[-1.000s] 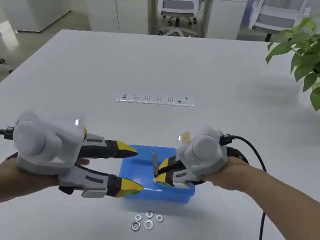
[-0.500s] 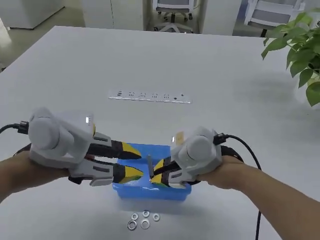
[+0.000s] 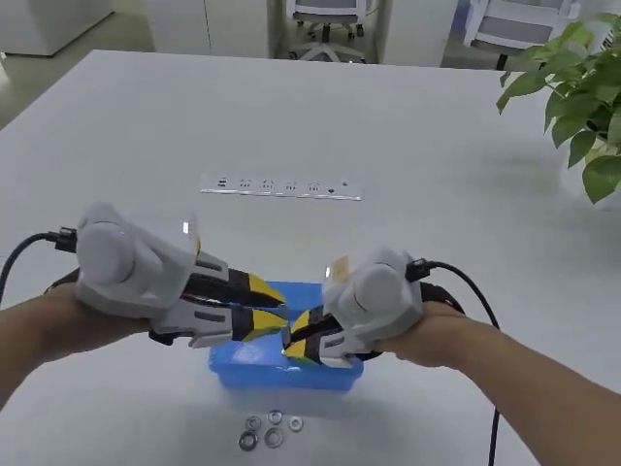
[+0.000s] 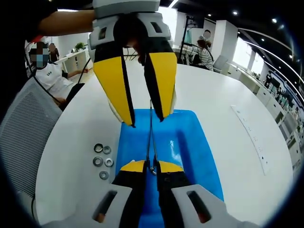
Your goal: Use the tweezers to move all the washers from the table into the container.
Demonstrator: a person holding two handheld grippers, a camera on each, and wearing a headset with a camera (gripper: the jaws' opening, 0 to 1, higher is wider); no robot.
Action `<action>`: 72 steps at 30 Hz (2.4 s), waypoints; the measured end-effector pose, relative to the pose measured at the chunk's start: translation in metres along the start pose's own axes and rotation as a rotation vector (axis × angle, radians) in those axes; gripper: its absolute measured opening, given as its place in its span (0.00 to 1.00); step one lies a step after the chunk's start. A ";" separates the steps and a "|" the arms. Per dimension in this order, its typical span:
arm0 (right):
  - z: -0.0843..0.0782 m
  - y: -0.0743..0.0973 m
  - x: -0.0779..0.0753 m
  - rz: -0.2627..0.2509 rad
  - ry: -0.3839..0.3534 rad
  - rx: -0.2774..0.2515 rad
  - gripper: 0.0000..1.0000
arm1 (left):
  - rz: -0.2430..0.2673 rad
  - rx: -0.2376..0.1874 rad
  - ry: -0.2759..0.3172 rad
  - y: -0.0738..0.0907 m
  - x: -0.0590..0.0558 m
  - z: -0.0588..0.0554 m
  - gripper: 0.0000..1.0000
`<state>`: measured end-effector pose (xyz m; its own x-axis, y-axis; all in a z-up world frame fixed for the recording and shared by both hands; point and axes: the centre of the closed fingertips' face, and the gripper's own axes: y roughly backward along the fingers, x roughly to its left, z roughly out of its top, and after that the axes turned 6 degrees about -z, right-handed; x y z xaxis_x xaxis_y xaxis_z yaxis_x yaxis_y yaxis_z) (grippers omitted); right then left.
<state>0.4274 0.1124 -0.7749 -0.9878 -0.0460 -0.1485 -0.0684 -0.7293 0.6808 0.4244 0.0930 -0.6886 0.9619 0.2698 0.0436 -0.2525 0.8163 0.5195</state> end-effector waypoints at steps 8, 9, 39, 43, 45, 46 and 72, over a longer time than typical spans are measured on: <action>0.000 0.001 0.001 0.004 0.010 0.002 0.10 | -0.011 0.005 -0.015 -0.004 0.000 0.000 0.07; -0.001 0.001 0.001 0.005 0.010 0.003 0.10 | -0.014 0.006 -0.017 -0.004 -0.001 0.000 0.07; 0.006 0.040 -0.006 -0.099 -0.002 0.008 0.27 | 0.008 -0.006 -0.027 0.000 -0.003 0.022 0.05; 0.008 0.051 -0.006 -0.125 -0.024 0.001 0.30 | 0.009 0.001 -0.022 0.004 -0.004 0.023 0.05; 0.008 0.056 -0.005 -0.136 -0.029 -0.001 0.32 | 0.010 0.001 -0.015 0.006 -0.005 0.025 0.05; 0.008 0.058 -0.004 -0.141 -0.032 -0.003 0.32 | 0.010 0.002 -0.015 0.007 -0.005 0.026 0.05; -0.003 0.105 0.025 -0.253 -0.161 -0.035 0.61 | -0.012 0.002 -0.047 0.030 -0.034 0.058 0.05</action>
<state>0.3961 0.0330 -0.7095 -0.9496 0.2473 -0.1928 -0.3134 -0.7267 0.6113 0.3902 0.0789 -0.6244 0.9688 0.2354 0.0776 -0.2407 0.8183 0.5220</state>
